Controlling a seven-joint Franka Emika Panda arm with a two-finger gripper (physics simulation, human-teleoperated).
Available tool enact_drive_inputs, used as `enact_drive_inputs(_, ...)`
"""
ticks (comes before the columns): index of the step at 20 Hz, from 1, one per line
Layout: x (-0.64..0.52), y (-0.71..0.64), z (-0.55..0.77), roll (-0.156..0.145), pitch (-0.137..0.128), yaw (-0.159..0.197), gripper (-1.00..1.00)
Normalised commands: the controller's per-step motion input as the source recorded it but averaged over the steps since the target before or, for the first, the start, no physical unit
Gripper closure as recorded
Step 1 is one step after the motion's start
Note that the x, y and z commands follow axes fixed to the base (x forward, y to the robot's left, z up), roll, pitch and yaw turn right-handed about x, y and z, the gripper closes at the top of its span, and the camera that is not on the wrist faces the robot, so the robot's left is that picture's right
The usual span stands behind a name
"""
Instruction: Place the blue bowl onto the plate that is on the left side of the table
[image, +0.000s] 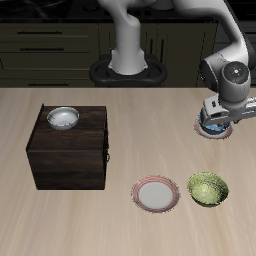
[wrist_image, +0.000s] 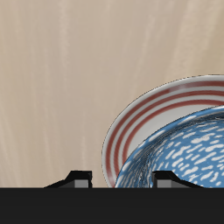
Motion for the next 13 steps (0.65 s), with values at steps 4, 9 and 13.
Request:
enact_drive_inputs(4,-0.14,0.04,0.24,0.084,-0.049,-0.004,-1.0)
enact_drive_inputs(9,-0.08,-0.17,0.34,0.014,-0.051,-0.017,-1.0)
enact_drive_inputs(13,-0.03,-0.22,0.46,-0.001,-0.081,-0.033,-1.0)
